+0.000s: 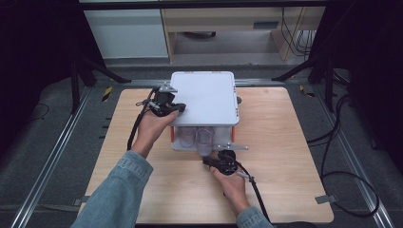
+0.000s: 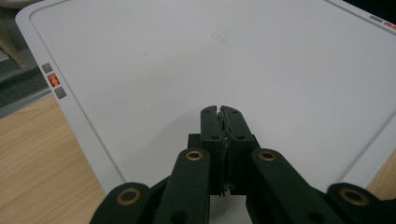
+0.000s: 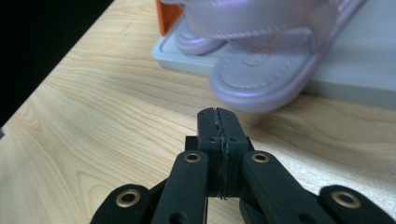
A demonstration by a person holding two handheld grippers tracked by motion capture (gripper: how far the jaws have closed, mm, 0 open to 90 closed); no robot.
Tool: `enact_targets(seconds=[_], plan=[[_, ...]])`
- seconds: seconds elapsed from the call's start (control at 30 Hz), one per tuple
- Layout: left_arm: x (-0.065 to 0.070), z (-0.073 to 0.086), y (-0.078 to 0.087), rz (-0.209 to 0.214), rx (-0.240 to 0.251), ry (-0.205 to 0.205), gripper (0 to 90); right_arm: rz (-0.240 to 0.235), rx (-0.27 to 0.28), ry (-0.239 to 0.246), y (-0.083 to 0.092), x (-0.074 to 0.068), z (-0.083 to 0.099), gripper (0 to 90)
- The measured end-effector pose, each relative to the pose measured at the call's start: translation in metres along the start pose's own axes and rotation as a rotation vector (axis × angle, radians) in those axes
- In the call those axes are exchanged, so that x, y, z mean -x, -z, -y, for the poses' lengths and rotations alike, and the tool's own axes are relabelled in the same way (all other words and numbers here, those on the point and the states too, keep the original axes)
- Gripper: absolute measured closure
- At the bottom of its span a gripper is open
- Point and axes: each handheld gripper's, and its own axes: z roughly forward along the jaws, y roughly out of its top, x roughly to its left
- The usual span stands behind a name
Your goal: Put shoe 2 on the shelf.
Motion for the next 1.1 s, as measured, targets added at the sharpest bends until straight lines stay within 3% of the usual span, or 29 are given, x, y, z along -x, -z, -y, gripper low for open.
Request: enact_targets(seconds=[1.1], plan=[[-0.001,0.000,0.000,0.012,0.003,0.005,87.8,0.037,-0.006,-0.032,-0.018,0.016,-0.018,90.0]])
